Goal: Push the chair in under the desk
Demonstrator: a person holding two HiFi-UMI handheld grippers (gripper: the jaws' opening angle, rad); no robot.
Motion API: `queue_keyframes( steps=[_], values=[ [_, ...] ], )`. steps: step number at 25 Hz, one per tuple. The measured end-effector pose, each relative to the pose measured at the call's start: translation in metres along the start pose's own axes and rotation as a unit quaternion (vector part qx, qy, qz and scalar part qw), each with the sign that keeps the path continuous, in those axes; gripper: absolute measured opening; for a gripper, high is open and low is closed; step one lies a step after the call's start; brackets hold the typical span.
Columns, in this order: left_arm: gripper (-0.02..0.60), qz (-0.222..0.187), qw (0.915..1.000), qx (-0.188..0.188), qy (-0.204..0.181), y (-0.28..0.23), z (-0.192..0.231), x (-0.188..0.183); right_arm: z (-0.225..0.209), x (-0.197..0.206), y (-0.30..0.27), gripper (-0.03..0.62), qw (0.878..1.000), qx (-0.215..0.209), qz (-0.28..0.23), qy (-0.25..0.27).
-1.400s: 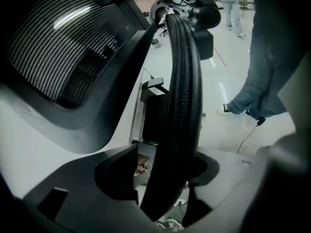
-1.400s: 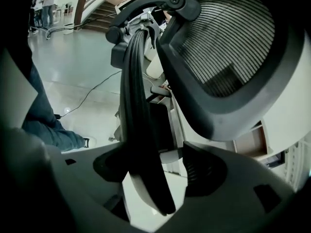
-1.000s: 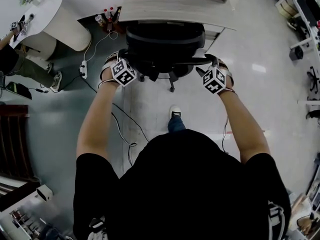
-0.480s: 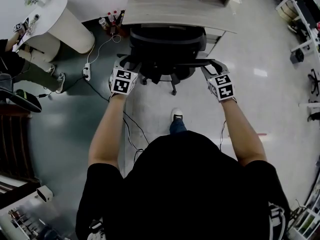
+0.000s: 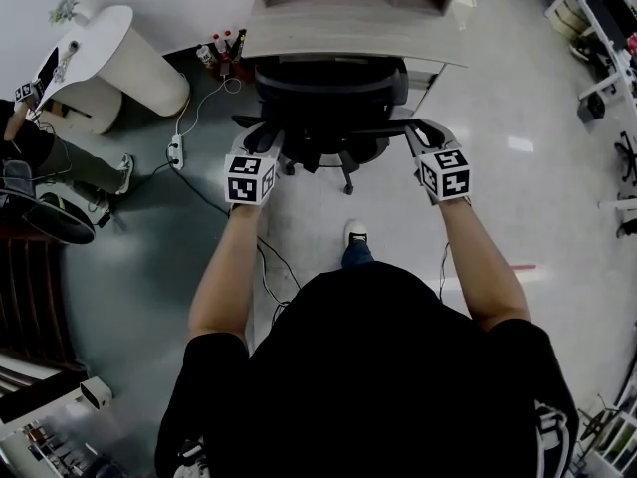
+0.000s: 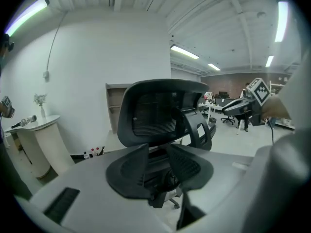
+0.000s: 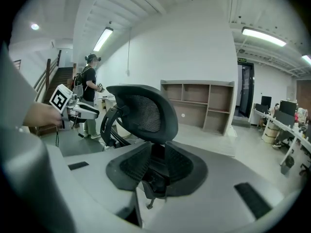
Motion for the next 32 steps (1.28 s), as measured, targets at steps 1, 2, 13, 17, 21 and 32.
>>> queue_keyframes(
  steps=[1, 2, 13, 17, 21, 32],
  values=[
    [0.137, -0.001, 1.0000, 0.001, 0.003, 0.001, -0.002, 0.000, 0.000, -0.001, 0.001, 0.076, 1.000, 0.002, -0.001, -0.003],
    [0.133, -0.002, 1.0000, 0.002, 0.006, 0.001, -0.003, -0.001, 0.000, -0.001, 0.001, 0.067, 1.000, 0.003, -0.002, -0.004],
    [0.072, -0.029, 0.9996, -0.001, -0.005, 0.007, -0.006, -0.015, 0.007, -0.014, 0.005, 0.018, 1.000, 0.005, -0.024, -0.015],
    [0.064, -0.027, 0.9996, -0.002, -0.002, 0.008, -0.003, -0.015, 0.009, -0.015, 0.004, 0.015, 1.000, 0.005, -0.025, -0.018],
    [0.061, -0.025, 0.9997, 0.001, -0.002, 0.007, -0.003, -0.012, 0.010, -0.013, 0.003, 0.014, 1.000, 0.004, -0.022, -0.017],
    [0.060, -0.023, 0.9997, 0.005, -0.007, 0.004, -0.008, -0.010, 0.007, -0.007, 0.009, 0.011, 1.000, 0.005, -0.016, -0.015]
  ],
)
Point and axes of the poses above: the fingertips, and each gripper's own axes: y backward along the fingers, z to its left, x out of its underside, the point moved 2 cm from there along y, backward along the fingers, and after that the axes turned 14 degrees about -z, right-handed, at the moved point
